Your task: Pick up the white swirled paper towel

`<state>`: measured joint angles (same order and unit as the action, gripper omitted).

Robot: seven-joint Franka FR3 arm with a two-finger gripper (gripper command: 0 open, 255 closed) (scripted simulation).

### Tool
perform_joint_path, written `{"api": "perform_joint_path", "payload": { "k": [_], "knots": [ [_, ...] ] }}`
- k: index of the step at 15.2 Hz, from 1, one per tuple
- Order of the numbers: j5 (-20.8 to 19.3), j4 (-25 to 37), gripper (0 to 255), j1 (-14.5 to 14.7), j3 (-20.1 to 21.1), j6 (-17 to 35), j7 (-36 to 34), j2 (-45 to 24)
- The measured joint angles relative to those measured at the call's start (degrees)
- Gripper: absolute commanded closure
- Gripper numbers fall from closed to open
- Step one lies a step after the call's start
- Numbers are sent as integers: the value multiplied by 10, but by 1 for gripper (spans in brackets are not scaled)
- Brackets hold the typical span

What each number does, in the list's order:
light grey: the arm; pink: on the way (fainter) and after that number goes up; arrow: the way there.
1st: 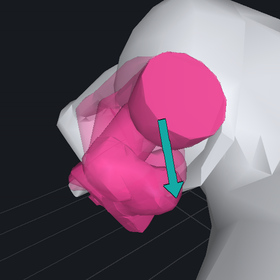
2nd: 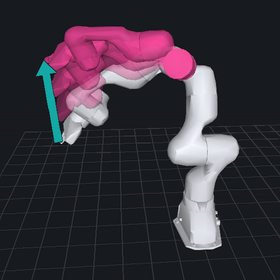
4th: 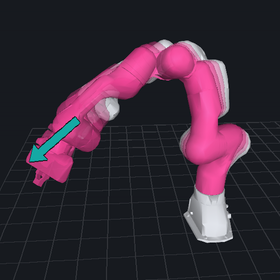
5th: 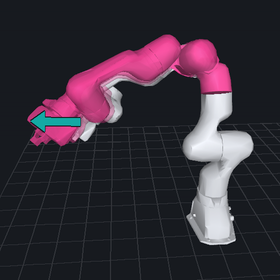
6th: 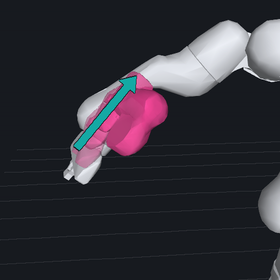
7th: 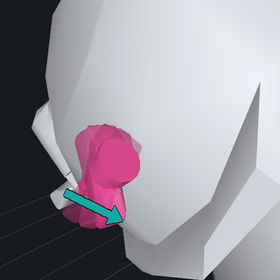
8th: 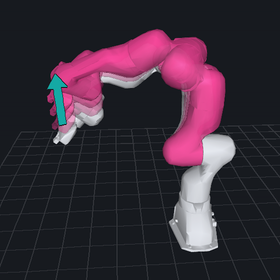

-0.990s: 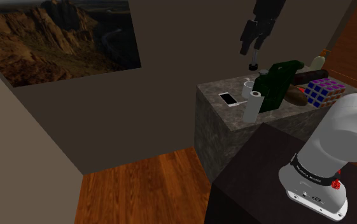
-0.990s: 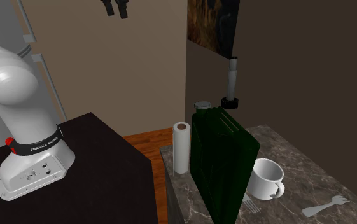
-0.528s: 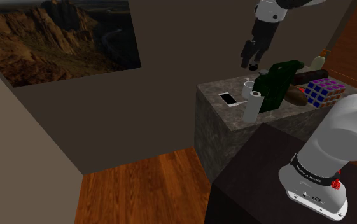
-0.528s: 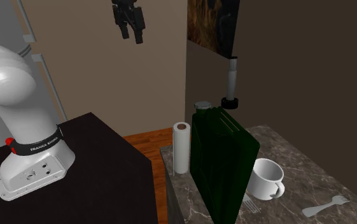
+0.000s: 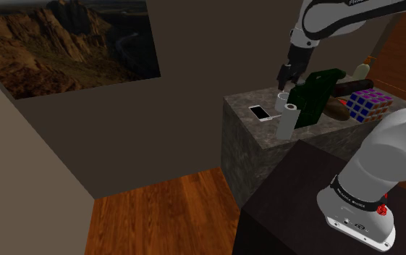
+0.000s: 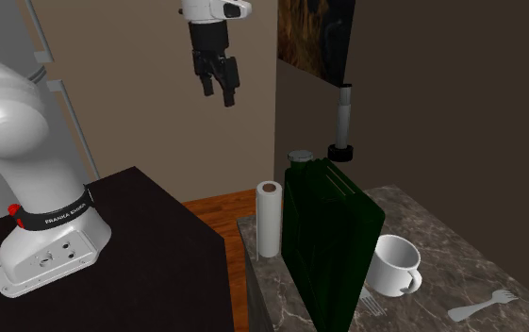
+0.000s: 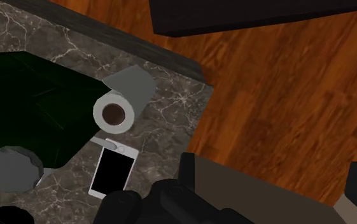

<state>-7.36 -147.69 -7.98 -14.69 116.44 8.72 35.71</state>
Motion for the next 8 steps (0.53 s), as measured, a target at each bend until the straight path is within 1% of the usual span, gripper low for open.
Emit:
{"api": "perform_joint_path", "payload": {
  "k": [5, 8],
  "knots": [
    [-21, -17, 0, -20, -42, 72, 31, -65],
    [-29, -23, 0, -29, -70, 123, 51, -116]
  ]
}}
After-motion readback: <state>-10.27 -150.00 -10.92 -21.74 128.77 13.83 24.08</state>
